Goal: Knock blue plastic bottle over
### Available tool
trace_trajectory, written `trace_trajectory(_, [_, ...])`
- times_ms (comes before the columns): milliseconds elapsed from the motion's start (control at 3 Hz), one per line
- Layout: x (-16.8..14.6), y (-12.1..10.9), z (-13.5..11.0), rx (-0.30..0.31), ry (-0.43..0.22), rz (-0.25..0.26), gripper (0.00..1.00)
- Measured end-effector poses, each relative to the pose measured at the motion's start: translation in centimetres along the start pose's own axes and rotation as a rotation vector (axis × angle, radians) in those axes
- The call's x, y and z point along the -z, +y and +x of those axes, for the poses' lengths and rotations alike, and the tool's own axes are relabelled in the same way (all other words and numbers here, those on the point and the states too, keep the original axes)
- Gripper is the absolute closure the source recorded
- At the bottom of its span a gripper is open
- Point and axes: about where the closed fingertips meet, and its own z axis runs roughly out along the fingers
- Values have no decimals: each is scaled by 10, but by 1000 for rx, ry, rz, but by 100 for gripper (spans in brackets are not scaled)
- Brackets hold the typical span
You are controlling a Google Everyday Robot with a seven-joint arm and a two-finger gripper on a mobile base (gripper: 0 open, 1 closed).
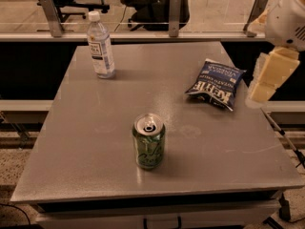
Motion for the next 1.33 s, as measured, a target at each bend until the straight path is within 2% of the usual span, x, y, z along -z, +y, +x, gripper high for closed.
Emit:
trace_trajectory(333, [-9,-36,-21,17,-66,42,0])
trace_trajectory(667, [-21,-69,-50,10,-140,55,0])
trace_trajectory(1000, [-35,-98,-84,-11,-217,52,0])
trace_trajectory(1333, [-58,-120,-131,-37,-287,29,0])
